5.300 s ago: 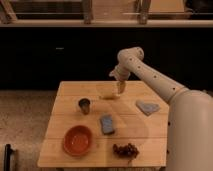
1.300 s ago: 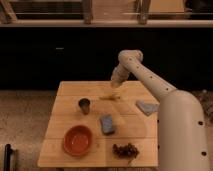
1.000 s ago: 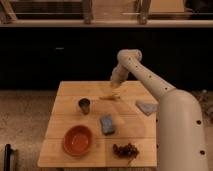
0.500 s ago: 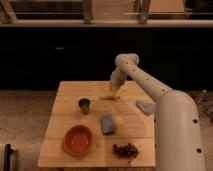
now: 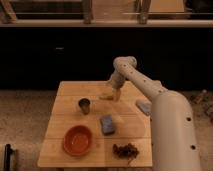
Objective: Place banana in red bowl
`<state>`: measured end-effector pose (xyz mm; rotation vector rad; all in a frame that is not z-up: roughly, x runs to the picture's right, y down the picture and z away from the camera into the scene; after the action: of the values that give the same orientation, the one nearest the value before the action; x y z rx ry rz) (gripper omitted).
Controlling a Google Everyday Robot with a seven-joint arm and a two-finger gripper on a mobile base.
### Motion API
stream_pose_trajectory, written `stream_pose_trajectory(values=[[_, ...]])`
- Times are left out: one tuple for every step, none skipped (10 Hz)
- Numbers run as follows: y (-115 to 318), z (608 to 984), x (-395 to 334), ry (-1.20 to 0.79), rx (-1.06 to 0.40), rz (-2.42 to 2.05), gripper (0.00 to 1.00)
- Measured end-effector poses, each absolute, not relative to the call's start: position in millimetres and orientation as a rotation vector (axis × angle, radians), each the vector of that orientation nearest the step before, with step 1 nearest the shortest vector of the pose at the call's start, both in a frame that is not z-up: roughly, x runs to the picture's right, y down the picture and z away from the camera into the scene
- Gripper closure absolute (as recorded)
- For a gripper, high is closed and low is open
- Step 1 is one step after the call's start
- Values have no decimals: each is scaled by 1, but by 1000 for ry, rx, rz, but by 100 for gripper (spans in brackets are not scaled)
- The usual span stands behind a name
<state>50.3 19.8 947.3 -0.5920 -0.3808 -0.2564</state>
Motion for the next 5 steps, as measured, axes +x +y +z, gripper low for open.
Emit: stream_pose_trajectory(values=[[22, 952, 51, -376, -594, -251, 20], [24, 957, 52, -371, -592, -245, 20], [26, 960, 53, -367, -591, -241, 20], [27, 963, 56, -363, -591, -236, 20], [29, 968, 59, -357, -593, -230, 20]])
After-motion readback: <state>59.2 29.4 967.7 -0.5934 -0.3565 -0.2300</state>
